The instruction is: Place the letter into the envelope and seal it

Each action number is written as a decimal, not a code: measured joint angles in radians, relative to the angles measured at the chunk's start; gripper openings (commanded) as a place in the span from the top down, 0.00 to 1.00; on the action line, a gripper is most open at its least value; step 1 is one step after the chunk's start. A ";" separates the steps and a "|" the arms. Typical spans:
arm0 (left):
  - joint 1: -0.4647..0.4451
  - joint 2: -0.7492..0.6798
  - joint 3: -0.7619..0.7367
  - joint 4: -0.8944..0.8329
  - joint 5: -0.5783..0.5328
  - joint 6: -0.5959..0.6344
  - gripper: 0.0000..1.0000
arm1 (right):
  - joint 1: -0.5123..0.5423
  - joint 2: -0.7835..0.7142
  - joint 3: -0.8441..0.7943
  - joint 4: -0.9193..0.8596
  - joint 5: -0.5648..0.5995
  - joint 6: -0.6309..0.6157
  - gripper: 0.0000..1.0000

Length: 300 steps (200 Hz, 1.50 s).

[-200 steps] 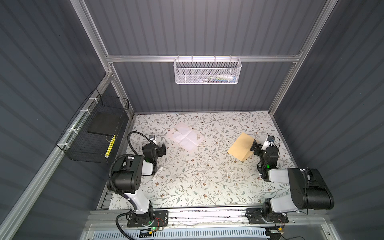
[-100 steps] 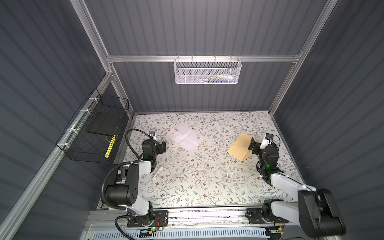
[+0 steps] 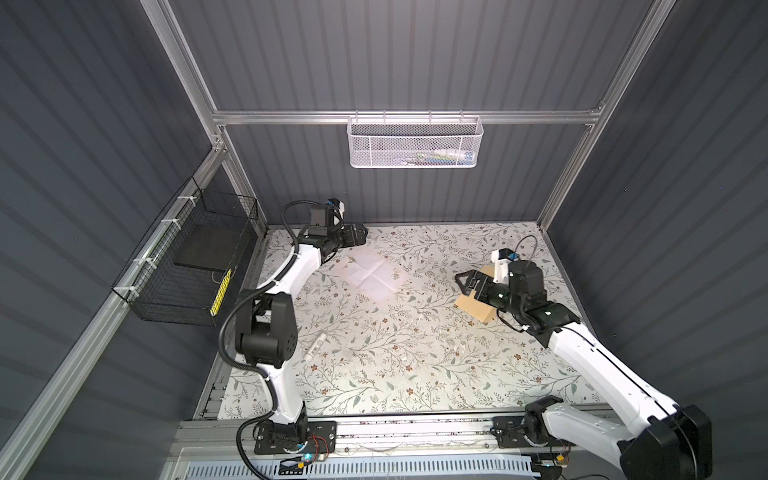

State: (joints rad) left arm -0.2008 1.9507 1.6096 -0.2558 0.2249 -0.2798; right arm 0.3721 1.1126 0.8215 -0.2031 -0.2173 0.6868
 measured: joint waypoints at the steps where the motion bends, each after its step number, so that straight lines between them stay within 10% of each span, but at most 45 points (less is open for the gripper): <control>1: 0.000 0.006 0.003 -0.003 0.002 0.000 0.02 | 0.003 0.003 0.000 0.000 -0.001 0.004 0.01; 57: -0.010 0.231 0.091 -0.119 0.095 0.010 0.29 | 0.148 0.198 0.044 -0.006 -0.053 0.134 0.17; 132: -0.010 0.240 -0.021 -0.065 0.123 0.021 0.31 | 0.175 0.361 0.136 0.042 -0.076 0.171 0.27; 230: -0.020 0.048 -0.348 0.090 0.160 -0.050 0.34 | 0.174 0.403 0.113 0.121 -0.069 0.206 0.21; 300: -0.091 -0.169 -0.713 0.321 0.200 -0.351 0.37 | 0.159 0.358 -0.013 0.151 -0.063 0.232 0.16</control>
State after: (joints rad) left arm -0.2920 1.7813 0.8970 0.0650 0.4244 -0.6308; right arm 0.5316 1.4704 0.8089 -0.0517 -0.2806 0.9184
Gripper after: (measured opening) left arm 0.632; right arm 0.823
